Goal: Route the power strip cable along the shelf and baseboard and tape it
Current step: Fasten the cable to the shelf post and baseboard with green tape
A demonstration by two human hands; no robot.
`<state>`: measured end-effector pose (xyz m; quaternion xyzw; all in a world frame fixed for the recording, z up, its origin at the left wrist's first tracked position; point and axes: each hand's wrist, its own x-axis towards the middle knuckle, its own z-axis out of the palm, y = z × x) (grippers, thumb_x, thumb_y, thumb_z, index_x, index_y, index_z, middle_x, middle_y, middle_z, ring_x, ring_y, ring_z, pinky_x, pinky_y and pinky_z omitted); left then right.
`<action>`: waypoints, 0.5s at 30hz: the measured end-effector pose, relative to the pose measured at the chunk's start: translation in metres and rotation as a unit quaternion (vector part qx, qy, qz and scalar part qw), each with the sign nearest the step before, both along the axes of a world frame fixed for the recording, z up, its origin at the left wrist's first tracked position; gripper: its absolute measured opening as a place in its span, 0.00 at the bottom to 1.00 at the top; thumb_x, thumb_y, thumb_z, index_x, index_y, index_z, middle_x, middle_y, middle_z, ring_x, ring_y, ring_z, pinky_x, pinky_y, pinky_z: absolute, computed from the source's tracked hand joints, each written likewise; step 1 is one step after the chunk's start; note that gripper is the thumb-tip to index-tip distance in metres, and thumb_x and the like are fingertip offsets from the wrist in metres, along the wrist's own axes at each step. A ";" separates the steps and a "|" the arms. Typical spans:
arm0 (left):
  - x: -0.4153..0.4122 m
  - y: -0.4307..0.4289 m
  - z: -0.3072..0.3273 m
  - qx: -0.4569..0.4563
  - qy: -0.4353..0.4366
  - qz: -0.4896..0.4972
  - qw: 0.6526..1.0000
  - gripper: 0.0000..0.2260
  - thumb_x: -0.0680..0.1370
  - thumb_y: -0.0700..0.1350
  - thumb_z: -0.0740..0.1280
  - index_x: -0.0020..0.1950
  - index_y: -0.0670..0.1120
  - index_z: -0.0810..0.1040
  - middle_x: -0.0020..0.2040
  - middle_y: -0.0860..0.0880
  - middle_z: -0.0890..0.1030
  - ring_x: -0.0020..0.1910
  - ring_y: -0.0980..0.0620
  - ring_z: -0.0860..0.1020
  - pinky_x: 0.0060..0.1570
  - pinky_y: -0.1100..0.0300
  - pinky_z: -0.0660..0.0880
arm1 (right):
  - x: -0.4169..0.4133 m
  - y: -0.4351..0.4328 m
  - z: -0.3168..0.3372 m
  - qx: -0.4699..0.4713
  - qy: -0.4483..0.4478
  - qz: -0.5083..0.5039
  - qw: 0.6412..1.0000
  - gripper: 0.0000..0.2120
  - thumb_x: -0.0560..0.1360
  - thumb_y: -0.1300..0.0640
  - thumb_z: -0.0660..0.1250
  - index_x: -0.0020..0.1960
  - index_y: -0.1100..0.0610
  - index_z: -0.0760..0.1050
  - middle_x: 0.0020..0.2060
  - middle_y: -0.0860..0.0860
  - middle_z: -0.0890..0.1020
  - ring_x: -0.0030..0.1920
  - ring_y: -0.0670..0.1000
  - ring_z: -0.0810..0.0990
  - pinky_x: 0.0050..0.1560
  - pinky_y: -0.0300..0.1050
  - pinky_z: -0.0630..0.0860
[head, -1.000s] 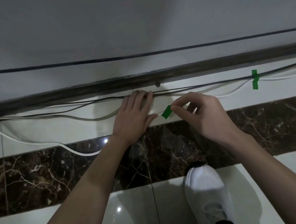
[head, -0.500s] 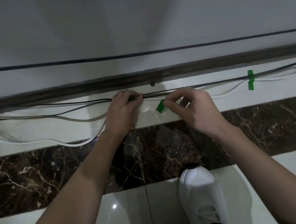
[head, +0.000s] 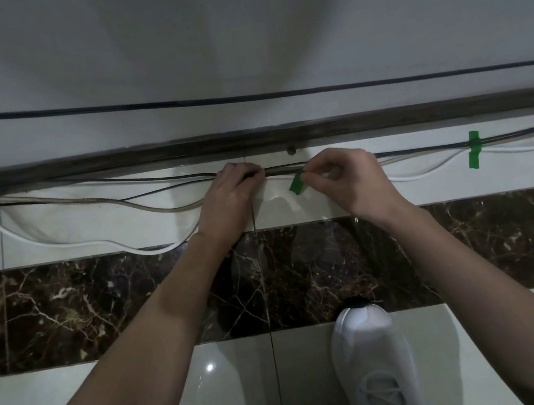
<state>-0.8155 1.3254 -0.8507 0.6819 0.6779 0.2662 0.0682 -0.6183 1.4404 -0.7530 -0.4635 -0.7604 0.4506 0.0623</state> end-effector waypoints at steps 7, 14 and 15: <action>-0.001 -0.003 0.002 -0.004 -0.005 0.011 1.000 0.12 0.77 0.37 0.68 0.59 0.36 0.83 0.56 0.37 0.81 0.56 0.42 0.74 0.55 0.51 0.76 | -0.021 0.002 -0.009 0.003 0.000 0.034 0.999 0.04 0.75 0.57 0.74 0.48 0.56 0.86 0.41 0.46 0.84 0.42 0.44 0.82 0.48 0.35 0.78; 0.003 -0.005 0.003 0.007 -0.025 0.026 0.999 0.10 0.77 0.39 0.67 0.53 0.36 0.85 0.52 0.39 0.83 0.52 0.42 0.79 0.52 0.53 0.79 | -0.037 0.006 -0.021 0.008 -0.023 0.085 0.996 0.05 0.77 0.53 0.71 0.50 0.53 0.84 0.44 0.47 0.85 0.43 0.43 0.81 0.48 0.42 0.81; 0.003 -0.005 0.003 0.010 -0.029 0.029 0.999 0.10 0.77 0.38 0.67 0.53 0.36 0.85 0.51 0.39 0.83 0.52 0.42 0.79 0.52 0.54 0.79 | -0.039 0.008 -0.023 0.013 -0.027 0.085 0.996 0.05 0.77 0.52 0.71 0.50 0.52 0.84 0.44 0.47 0.85 0.44 0.44 0.82 0.50 0.46 0.81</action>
